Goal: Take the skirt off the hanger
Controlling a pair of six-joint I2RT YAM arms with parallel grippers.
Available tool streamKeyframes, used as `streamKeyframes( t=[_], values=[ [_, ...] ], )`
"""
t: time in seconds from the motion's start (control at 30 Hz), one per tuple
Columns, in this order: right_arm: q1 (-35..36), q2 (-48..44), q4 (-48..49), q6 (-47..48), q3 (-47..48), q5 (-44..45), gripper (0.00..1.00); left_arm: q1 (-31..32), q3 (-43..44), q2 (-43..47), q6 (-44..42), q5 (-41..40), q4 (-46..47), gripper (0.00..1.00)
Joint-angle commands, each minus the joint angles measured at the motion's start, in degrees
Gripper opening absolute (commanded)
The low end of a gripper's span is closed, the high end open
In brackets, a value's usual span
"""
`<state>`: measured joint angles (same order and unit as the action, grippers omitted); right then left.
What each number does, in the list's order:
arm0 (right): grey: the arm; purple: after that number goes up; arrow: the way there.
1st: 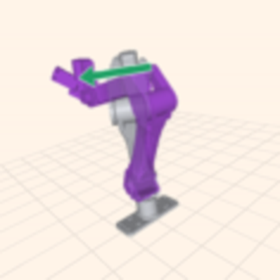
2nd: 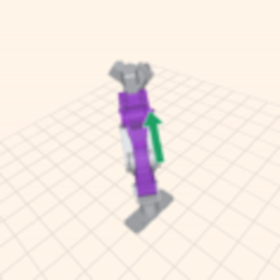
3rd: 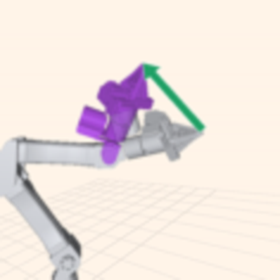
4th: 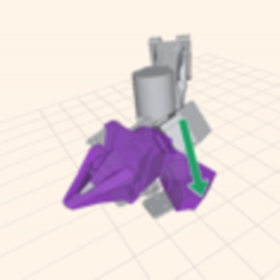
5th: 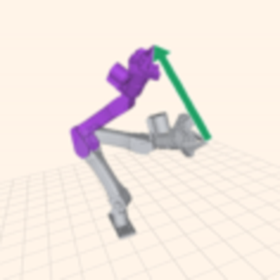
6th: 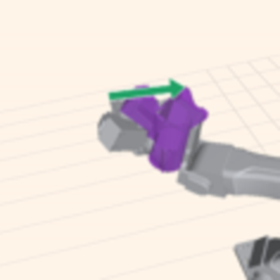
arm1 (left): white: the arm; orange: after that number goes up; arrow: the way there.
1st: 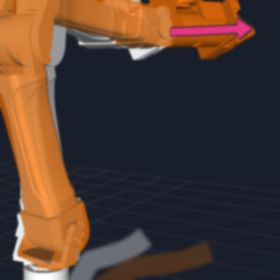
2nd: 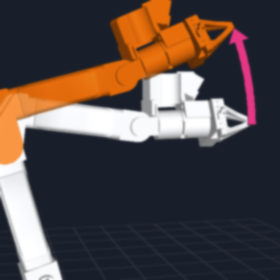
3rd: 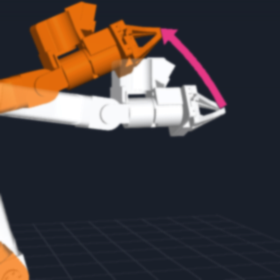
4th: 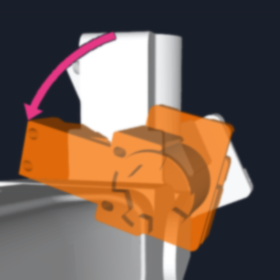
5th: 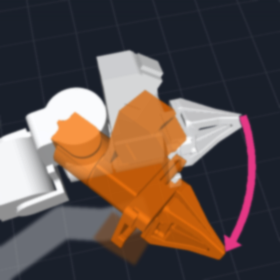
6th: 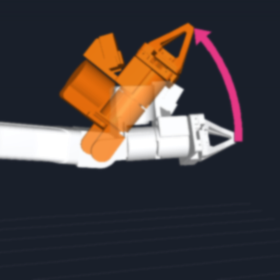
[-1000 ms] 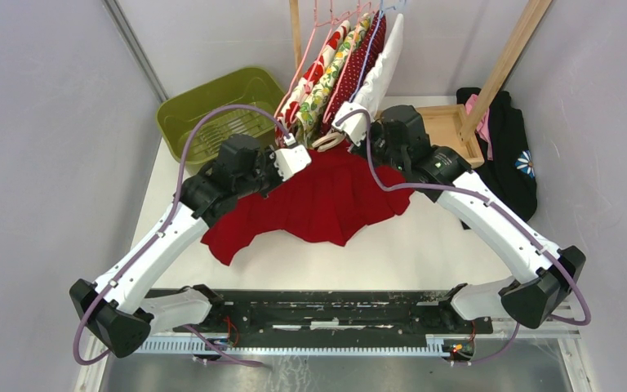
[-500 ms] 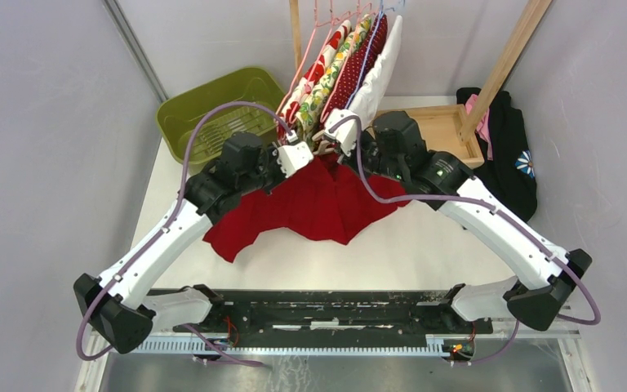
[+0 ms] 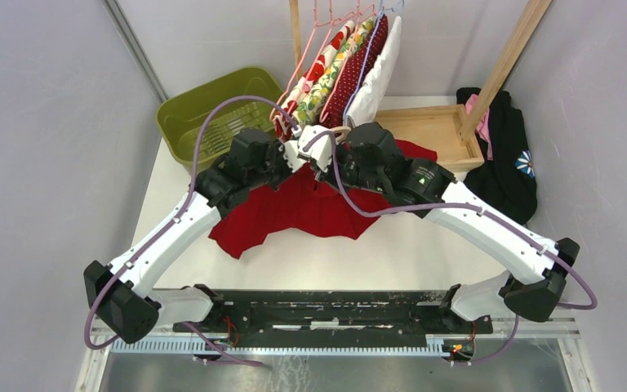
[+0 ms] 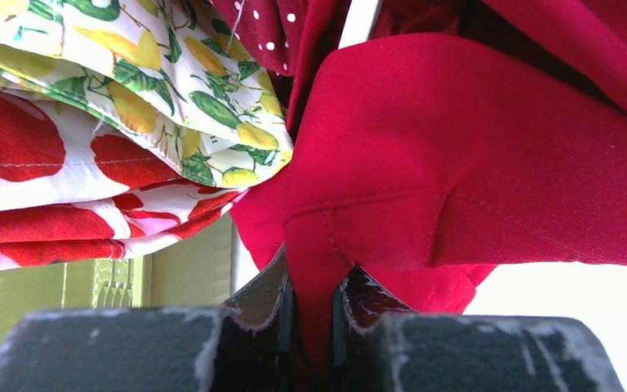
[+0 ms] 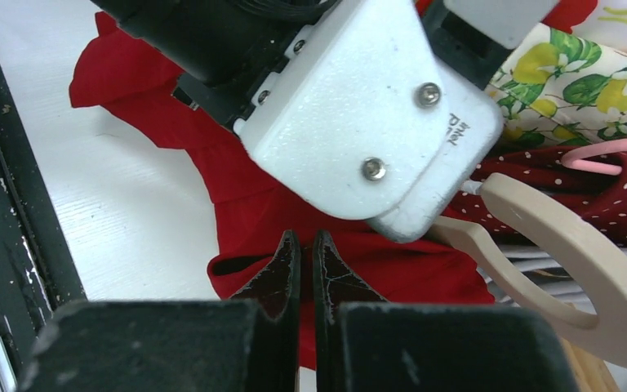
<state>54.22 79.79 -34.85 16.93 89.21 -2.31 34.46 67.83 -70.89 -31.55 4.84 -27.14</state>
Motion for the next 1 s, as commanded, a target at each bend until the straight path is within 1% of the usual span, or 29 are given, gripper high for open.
streamKeyframes(
  t=[0.0, 0.13, 0.3, 0.4, 0.5, 0.6, 0.77, 0.83, 0.97],
  values=[
    [4.9, -2.8, 1.7, -3.2, 1.1, -6.8, 0.01, -0.5, 1.7, -0.4, 3.8, -3.0, 12.3, 0.03],
    [5.5, -7.0, -1.2, -4.0, -4.0, -1.8, 0.01, -0.5, 1.6, 0.3, 2.7, -4.5, 11.2, 0.03],
    [5.6, -10.6, -8.6, -0.8, -7.4, 7.8, 0.01, -1.0, 1.0, 1.5, 0.7, -6.8, 9.6, 0.03],
    [5.4, -12.9, -9.4, 0.2, -12.4, 14.9, 0.01, -1.6, 1.6, 3.0, 0.3, -7.9, 8.5, 0.03],
    [4.4, -14.3, -6.6, 0.8, -18.0, 20.9, 0.01, -2.4, 2.5, 4.8, -0.2, -8.9, 7.6, 0.03],
    [1.0, -13.3, -3.8, 1.3, -20.0, 23.3, 0.01, -2.8, 3.0, 6.5, -0.2, -9.1, 7.0, 0.03],
    [-6.2, -8.7, 3.0, 2.5, -19.0, 28.9, 0.02, -2.8, 3.6, 7.8, 0.3, -7.7, 5.6, 0.03],
    [-9.0, -7.0, 6.1, 3.2, -17.8, 30.2, 0.04, -2.8, 3.5, 8.9, 0.5, -7.1, 5.3, 0.03],
    [-12.1, -3.1, 11.6, 7.2, -14.9, 35.1, 0.05, -2.8, 2.7, 11.7, 0.6, -7.2, 4.4, 0.03]
  ],
)
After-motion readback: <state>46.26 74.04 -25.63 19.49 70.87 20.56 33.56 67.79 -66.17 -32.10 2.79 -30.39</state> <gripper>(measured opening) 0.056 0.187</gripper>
